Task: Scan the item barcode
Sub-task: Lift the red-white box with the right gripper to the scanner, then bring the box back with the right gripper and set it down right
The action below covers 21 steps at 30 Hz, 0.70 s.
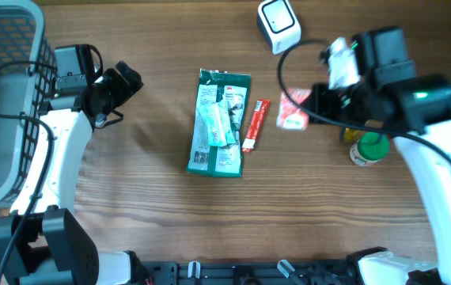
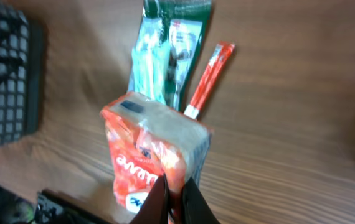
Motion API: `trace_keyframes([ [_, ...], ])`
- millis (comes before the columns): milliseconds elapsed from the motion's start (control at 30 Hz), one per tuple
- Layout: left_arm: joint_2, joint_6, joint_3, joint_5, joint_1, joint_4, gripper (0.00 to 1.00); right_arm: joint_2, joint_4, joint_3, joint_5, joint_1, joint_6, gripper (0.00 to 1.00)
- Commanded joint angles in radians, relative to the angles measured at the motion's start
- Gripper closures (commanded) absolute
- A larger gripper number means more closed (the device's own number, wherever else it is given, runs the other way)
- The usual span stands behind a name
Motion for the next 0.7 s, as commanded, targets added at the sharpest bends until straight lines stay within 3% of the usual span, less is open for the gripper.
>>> trace_keyframes([
  [0,0.004,-0.009,0.005,-0.006,0.002,0.003,0.0,0.041,-0.118,0.314,0.103,0.003,-0.055,0.96],
  [100,0.004,-0.009,0.005,-0.006,0.002,0.003,0.0,0.072,-0.153,0.419,0.18,0.004,-0.079,0.96],
  [367,0.004,-0.009,0.005,-0.006,0.002,0.003,0.0,0.204,-0.077,0.424,0.313,0.01,-0.13,0.96],
  [600,0.004,-0.009,0.005,-0.006,0.002,0.003,0.0,0.399,0.12,0.424,0.631,0.083,-0.168,0.96],
  [667,0.004,-0.009,0.005,-0.006,0.002,0.003,0.0,0.463,0.205,0.424,0.748,0.112,-0.24,0.96],
])
